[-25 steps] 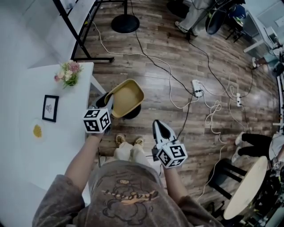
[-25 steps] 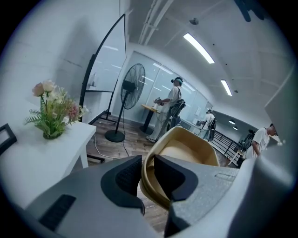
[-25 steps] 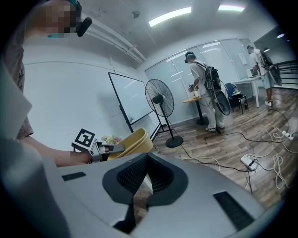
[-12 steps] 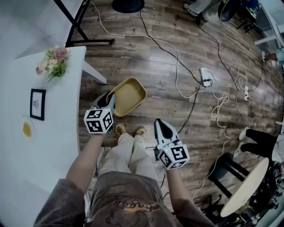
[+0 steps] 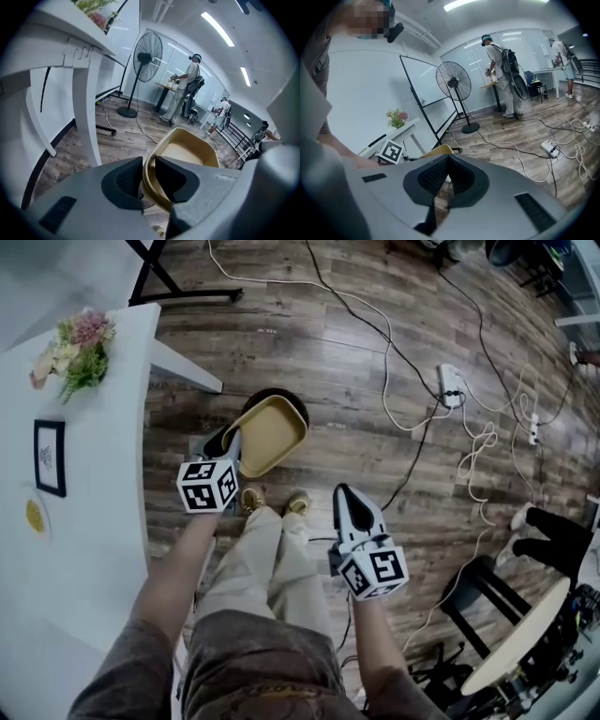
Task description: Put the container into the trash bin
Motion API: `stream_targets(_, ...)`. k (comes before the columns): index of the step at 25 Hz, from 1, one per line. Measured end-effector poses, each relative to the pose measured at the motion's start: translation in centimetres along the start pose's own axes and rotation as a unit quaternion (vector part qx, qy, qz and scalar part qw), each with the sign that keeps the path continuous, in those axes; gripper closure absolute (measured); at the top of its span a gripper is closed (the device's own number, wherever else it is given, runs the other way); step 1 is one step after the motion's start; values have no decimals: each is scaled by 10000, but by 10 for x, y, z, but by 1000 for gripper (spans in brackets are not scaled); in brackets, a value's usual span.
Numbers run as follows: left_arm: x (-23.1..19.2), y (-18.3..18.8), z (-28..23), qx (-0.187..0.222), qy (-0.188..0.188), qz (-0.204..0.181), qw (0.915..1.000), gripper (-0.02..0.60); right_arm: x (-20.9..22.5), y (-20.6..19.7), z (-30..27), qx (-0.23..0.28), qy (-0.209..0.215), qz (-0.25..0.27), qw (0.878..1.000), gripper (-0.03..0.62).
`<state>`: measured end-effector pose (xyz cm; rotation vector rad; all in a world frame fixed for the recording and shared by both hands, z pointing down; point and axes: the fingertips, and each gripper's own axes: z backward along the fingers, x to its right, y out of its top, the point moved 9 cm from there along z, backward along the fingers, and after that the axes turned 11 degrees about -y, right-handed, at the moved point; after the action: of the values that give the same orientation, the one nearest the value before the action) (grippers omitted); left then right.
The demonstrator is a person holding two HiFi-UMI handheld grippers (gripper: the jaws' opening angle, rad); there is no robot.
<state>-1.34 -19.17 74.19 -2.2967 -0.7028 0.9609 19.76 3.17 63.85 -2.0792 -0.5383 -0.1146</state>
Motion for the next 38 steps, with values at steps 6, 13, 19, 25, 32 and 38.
stream_targets(6,-35,-42,-50,-326,205,58,9992,499,4,-30,-15,-136,24,-85,9999,592)
stream_targets(13,-64,-86,-111,-802,484,-118,9955,499,25,-60,-26,-214,-256,-374,9987,592)
stream_targets(19,-85,-122,-161,-1131,593,-422,9909,499,40,-89,-35,-363,-283,-366,9983,592)
stream_targets(25,-108,-154,-201,-1356,706,-468,9871,500,58,-106,-47,-336,-447,-368,9978,592)
stream_targets(32,-128,-185,-239,-1694,782,-726,9798,499,67,-136,-63,-344,-574,-477,9966,592)
stream_targets(38,-136,-203,-266,-2009,855,-1019,9705,499,67,-156,-69,-469,-546,-556,9959,592)
